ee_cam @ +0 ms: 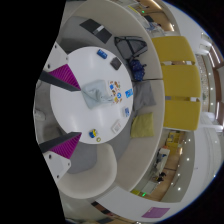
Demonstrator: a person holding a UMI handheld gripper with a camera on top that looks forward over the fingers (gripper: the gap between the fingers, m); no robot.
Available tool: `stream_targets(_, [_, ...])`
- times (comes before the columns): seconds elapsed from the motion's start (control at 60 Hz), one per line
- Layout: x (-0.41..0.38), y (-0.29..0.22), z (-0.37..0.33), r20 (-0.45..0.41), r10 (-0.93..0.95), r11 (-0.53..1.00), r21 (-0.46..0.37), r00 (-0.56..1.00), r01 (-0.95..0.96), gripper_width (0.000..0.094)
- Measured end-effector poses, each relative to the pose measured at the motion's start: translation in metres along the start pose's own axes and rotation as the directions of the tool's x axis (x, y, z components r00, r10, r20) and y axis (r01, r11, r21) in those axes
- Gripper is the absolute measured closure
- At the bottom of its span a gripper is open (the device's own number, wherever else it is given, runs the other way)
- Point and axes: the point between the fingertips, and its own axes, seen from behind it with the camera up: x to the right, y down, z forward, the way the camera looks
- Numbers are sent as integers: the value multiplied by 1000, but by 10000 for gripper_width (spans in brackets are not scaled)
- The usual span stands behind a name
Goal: Fold towel
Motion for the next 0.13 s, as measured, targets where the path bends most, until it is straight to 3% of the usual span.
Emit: stream_targets(0.133, [-9, 8, -1, 25, 31, 999, -12, 999, -30, 68])
